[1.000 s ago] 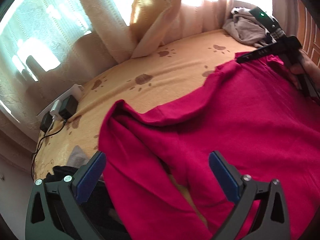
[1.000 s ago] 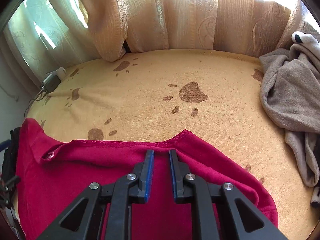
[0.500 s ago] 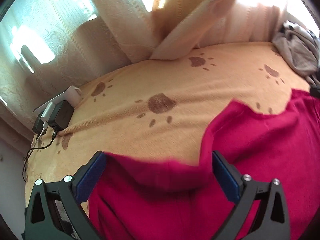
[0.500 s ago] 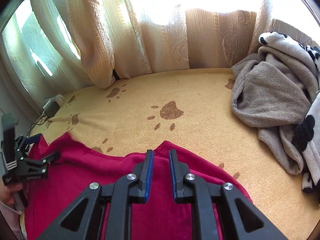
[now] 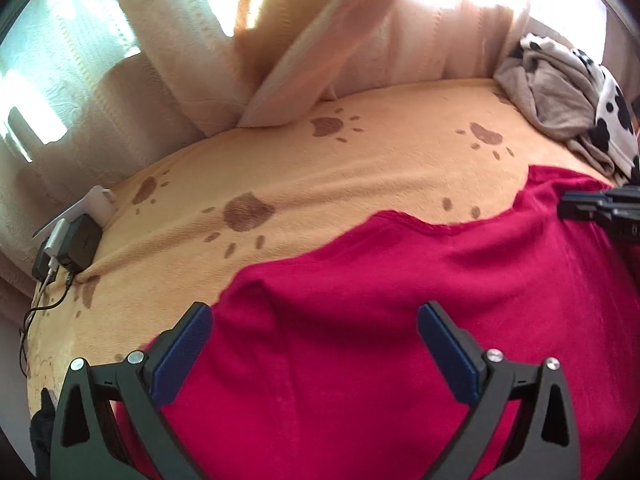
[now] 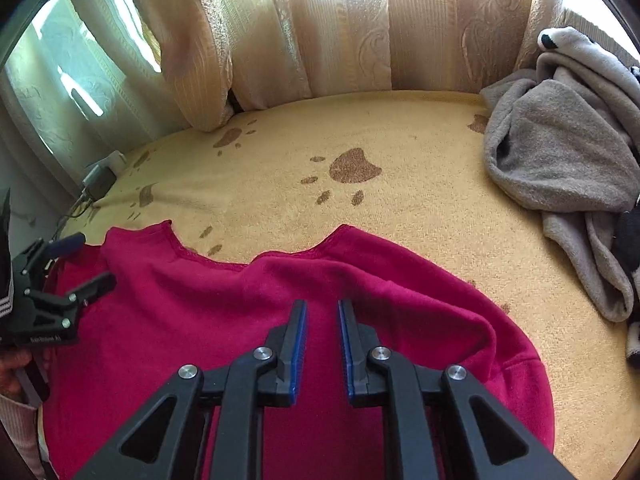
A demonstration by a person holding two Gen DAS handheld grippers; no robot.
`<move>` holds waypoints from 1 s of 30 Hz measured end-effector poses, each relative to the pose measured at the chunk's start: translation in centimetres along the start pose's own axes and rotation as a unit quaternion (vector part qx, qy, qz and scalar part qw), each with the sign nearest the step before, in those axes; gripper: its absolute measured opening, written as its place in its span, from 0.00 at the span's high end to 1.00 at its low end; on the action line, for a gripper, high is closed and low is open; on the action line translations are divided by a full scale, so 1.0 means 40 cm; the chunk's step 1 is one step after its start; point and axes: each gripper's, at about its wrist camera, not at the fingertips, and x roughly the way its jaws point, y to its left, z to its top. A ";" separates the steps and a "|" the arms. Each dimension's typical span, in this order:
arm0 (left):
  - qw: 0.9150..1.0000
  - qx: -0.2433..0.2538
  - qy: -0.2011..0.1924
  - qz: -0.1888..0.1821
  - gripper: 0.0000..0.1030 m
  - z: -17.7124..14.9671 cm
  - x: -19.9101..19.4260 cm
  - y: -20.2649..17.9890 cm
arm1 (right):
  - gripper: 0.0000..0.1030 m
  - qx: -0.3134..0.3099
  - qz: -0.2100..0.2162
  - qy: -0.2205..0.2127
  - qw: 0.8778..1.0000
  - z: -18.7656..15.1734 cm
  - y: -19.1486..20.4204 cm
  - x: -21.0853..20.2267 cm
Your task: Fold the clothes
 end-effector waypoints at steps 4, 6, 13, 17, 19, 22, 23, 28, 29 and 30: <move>0.999 -0.038 0.000 0.008 0.00 0.015 0.034 0.024 | 0.84 0.011 -0.019 -0.010 1.000 0.010 -0.044 -0.005; 0.998 -0.056 0.000 0.029 0.00 0.027 0.049 0.055 | 0.84 0.019 -0.022 -0.012 1.000 0.012 -0.058 -0.009; 0.997 -0.061 -0.006 0.043 0.00 0.039 0.064 0.075 | 0.84 0.022 -0.023 -0.021 0.999 0.023 -0.058 -0.014; 0.997 -0.063 -0.009 0.052 0.00 0.036 0.041 0.074 | 0.83 0.022 -0.020 -0.026 0.999 0.030 -0.052 -0.019; 0.997 -0.058 -0.025 0.054 0.00 0.031 0.010 0.063 | 0.83 0.022 -0.018 -0.029 0.999 0.034 -0.050 -0.022; 0.998 -0.044 -0.036 0.037 0.00 0.024 -0.024 0.032 | 0.83 0.022 -0.016 -0.032 0.999 0.039 -0.045 -0.027; 0.998 -0.036 -0.037 0.030 0.00 0.023 -0.030 0.018 | 0.82 0.022 -0.015 -0.034 0.999 0.041 -0.044 -0.028; 0.999 -0.031 -0.016 0.007 0.00 0.005 0.003 -0.010 | 0.80 0.000 -0.026 -0.029 0.999 0.037 -0.037 -0.001; 0.999 -0.040 -0.016 -0.002 0.00 0.001 0.009 -0.004 | 0.80 -0.005 -0.029 -0.027 0.999 0.036 -0.035 0.005; 0.999 -0.049 -0.016 -0.010 0.00 -0.002 0.015 0.001 | 0.77 -0.013 -0.028 -0.027 0.999 0.033 -0.032 0.009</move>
